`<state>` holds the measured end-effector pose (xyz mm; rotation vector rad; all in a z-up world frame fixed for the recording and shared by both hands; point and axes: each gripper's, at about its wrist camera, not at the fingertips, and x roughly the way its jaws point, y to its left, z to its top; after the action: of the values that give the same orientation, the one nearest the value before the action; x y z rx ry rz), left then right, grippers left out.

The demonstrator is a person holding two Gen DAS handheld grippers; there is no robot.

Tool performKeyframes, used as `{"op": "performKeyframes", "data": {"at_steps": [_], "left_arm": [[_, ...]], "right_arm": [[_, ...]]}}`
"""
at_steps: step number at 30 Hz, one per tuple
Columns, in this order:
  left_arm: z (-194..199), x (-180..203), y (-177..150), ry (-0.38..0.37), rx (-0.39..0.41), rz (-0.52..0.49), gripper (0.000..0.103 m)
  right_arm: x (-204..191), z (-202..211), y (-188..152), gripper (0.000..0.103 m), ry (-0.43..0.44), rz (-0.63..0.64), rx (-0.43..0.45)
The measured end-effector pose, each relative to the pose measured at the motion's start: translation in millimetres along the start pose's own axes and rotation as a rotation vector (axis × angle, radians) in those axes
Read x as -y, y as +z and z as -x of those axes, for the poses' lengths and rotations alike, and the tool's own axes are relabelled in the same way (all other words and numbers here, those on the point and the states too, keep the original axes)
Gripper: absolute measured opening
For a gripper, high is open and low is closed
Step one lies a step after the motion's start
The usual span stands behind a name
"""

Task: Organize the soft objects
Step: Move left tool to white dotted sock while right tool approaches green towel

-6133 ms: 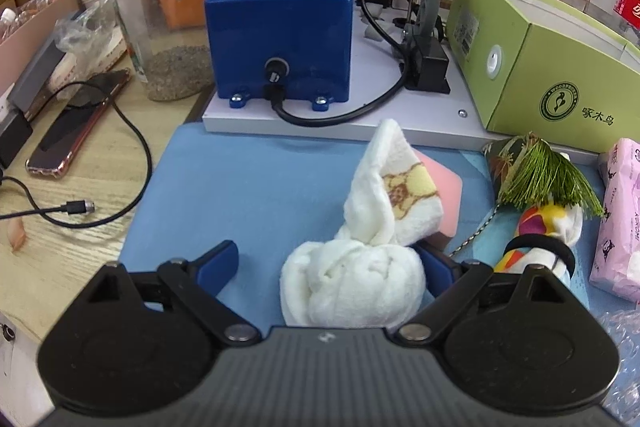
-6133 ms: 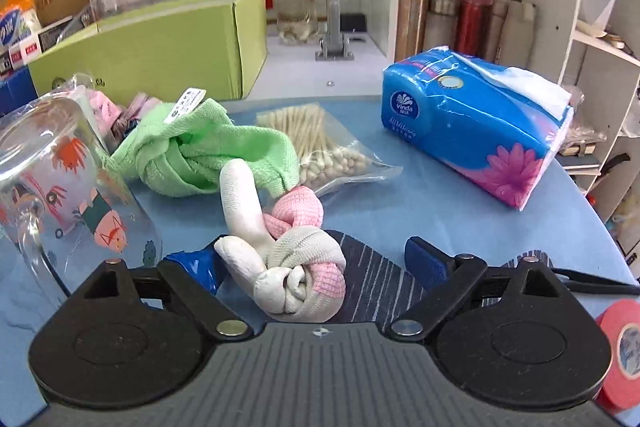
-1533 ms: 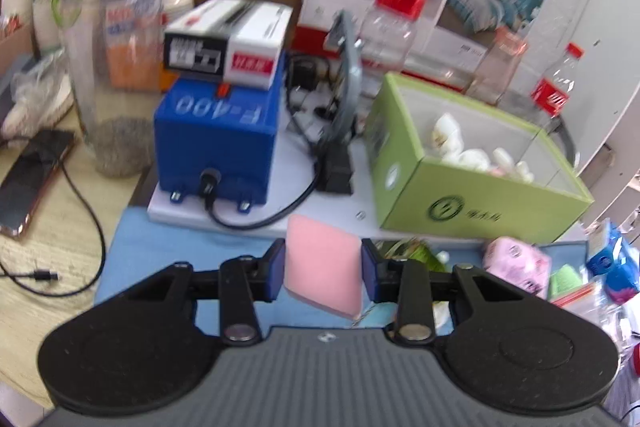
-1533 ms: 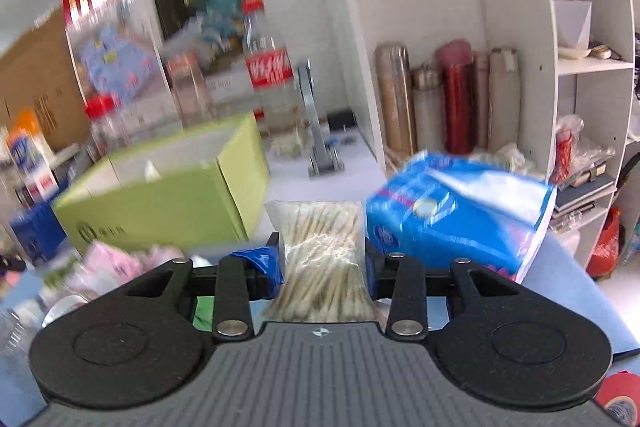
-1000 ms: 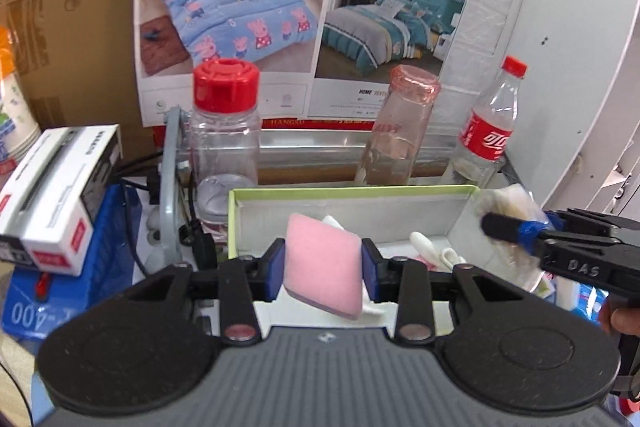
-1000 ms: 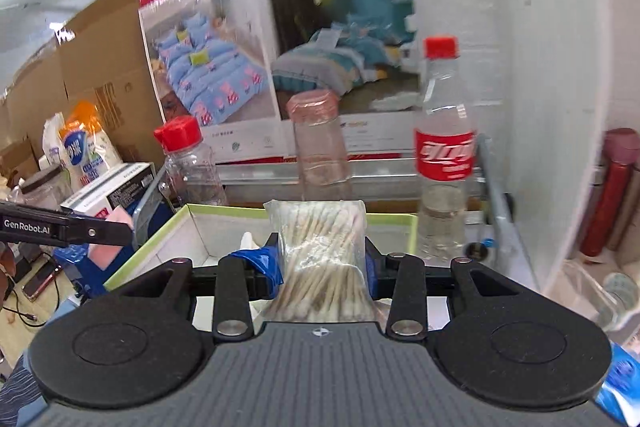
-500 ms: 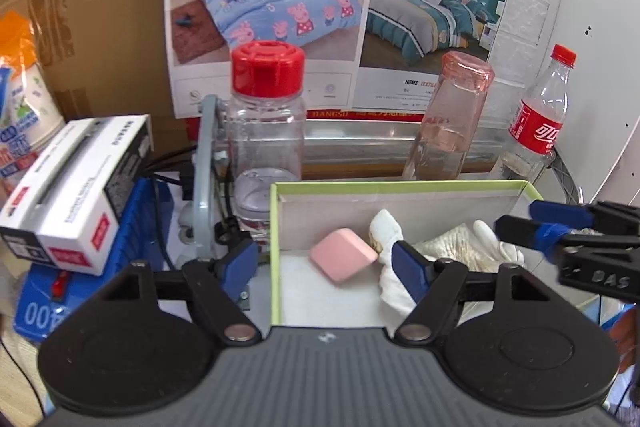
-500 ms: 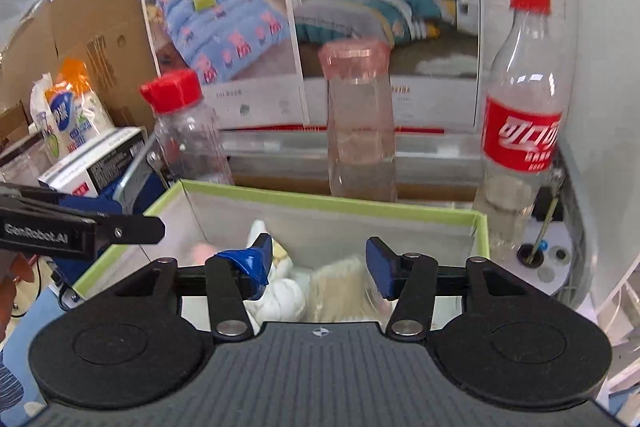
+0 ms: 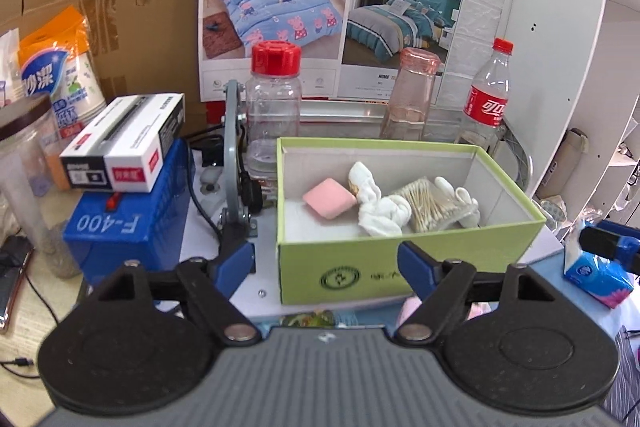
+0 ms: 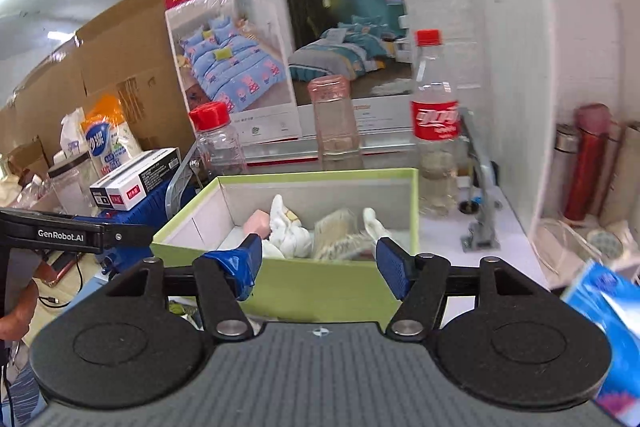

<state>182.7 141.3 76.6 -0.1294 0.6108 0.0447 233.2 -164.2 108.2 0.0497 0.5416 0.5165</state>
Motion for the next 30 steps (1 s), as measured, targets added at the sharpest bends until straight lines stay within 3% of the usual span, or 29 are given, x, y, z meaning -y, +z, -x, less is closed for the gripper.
{"op": "performKeyframes", "data": {"at_steps": [4,5,7,11,16,21,25,30], "left_arm": [[18.2,-7.1,-20.7,0.025,0.004,-0.001,0.092],[23.7,-11.1,-27.3,0.042,0.016,0.003,0.103],[34.9,-21.8,-42.3,0.080,0.039,0.021,0.102],[46.5,-52.4,-74.5,0.159,0.005,0.103,0.102],[48.3,-78.8,-107.3,0.224,-0.055,0.204,0.102],[34.8,-71.2,-95.1,0.174,-0.080,0.173,0.102],[22.1,-50.0,-76.6,0.113,-0.088,0.088,0.102],[-24.8,-26.6,-65.6,0.005,-0.227,-0.052,0.102]], "right_arm": [[7.1,40.4,-26.9,0.050,-0.073,-0.076,0.071],[9.1,50.1,-36.0,0.051,-0.097,-0.101,0.087],[13.1,65.5,-53.9,0.051,-0.149,-0.144,0.107],[22.6,82.1,-92.5,0.052,-0.258,-0.231,0.108],[33.1,83.2,-115.7,0.052,-0.279,-0.274,0.065],[35.4,81.7,-118.5,0.053,-0.266,-0.280,0.059],[34.5,84.3,-118.8,0.054,-0.276,-0.272,0.064],[42.9,88.0,-119.4,0.054,-0.299,-0.293,0.069]]}}
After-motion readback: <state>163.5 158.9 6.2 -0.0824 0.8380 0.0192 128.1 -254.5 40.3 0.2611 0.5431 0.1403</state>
